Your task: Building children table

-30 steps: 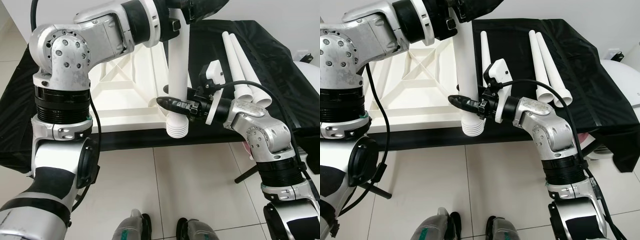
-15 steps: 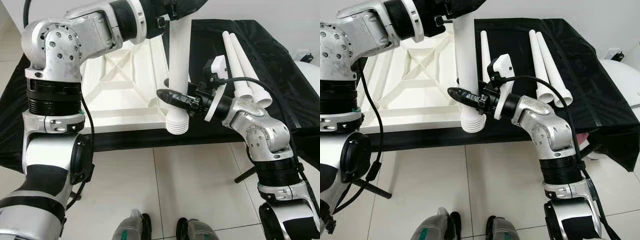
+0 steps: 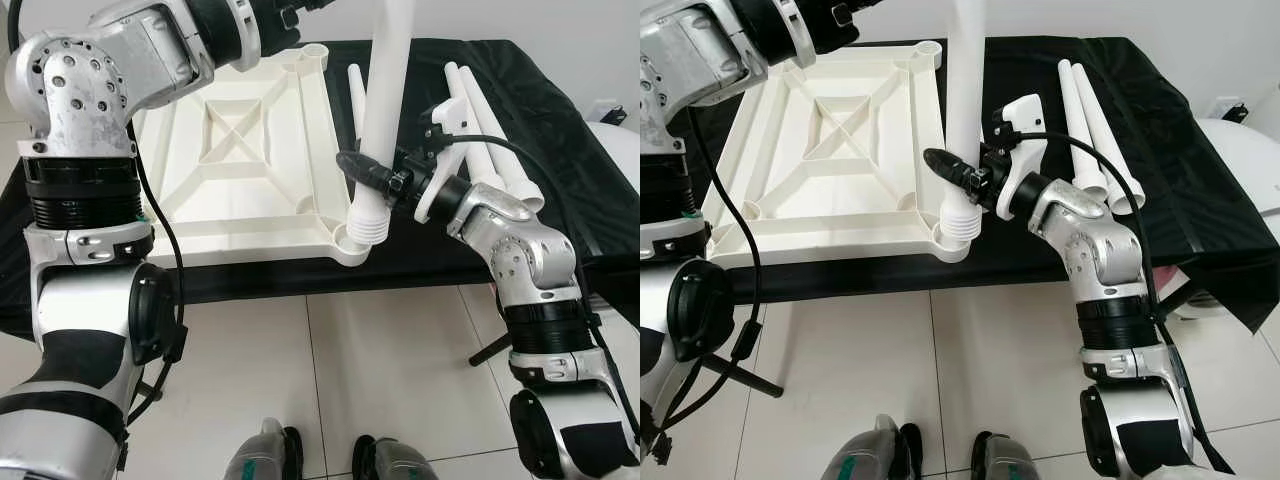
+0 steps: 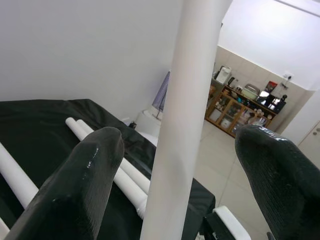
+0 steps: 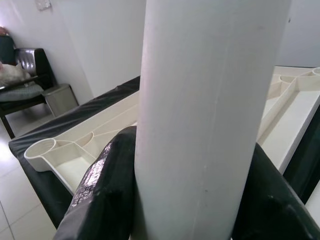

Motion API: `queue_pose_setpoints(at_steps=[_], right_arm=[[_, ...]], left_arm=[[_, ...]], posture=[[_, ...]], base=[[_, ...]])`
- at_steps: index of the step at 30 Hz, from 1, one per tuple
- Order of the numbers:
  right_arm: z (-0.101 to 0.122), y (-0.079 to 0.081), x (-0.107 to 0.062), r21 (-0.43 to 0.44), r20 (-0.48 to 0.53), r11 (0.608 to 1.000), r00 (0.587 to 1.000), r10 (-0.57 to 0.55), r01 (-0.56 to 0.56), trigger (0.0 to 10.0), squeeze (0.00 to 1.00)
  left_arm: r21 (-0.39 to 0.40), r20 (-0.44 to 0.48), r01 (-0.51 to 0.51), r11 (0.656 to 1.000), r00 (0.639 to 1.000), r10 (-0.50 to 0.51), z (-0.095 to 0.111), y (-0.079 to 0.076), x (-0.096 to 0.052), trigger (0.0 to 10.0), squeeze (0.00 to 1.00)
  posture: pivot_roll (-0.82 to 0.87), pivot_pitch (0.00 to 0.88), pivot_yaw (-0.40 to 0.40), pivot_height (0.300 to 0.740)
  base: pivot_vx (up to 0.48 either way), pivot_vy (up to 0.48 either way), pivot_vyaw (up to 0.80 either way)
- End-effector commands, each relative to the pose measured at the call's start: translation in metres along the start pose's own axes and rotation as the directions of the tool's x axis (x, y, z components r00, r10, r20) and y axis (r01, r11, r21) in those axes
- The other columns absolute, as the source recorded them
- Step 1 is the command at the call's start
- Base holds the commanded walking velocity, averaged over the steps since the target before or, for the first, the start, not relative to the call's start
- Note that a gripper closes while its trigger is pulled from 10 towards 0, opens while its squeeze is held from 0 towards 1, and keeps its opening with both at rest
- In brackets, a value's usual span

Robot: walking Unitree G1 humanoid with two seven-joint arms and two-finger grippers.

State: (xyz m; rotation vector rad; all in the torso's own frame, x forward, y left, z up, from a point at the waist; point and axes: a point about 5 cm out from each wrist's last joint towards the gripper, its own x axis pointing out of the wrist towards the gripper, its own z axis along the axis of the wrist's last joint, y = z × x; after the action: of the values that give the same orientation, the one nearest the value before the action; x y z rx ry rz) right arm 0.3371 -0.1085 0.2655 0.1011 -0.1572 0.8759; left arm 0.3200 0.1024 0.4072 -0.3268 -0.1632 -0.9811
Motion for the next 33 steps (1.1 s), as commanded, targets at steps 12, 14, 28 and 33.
queue_pose_setpoints(at_steps=[12, 14, 28, 33], right_arm=[[0.013, 0.013, 0.002, -0.006, 0.076, 0.994, 0.991, 0.114, -0.114, 10.0, 0.0], [0.013, 0.014, 0.003, -0.007, 0.074, 0.993, 0.99, 0.119, -0.119, 10.0, 0.0], [0.006, 0.017, 0.006, -0.01, 0.033, 0.99, 0.989, 0.141, -0.141, 10.0, 0.0], [0.003, 0.014, 0.006, -0.005, 0.012, 0.993, 0.993, 0.12, -0.12, 10.0, 0.0]], left_arm=[[0.253, -0.069, -0.274, 0.928, 0.951, 0.3, -0.014, 0.037, 0.003, 10.0, 0.0], [0.257, -0.074, -0.281, 0.925, 0.948, 0.308, -0.016, 0.038, 0.005, 10.0, 0.0], [0.354, -0.035, -0.316, 0.88, 0.936, 0.35, -0.005, 0.033, 0.028, 10.0, 0.0], [0.359, -0.014, -0.286, 0.888, 0.95, 0.311, 0.002, 0.022, 0.032, 10.0, 0.0]], posture=[[-0.02, 0.139, 0.015, 0.74], [-0.02, 0.141, 0.015, 0.74], [-0.03, 0.155, 0.01, 0.74], [-0.02, 0.155, 0.006, 0.74]], base=[[0.0, 0.0, 0.0], [0.0, 0.0, 0.0], [0.0, 0.0, 0.0], [0.0, 0.0, 0.0]])
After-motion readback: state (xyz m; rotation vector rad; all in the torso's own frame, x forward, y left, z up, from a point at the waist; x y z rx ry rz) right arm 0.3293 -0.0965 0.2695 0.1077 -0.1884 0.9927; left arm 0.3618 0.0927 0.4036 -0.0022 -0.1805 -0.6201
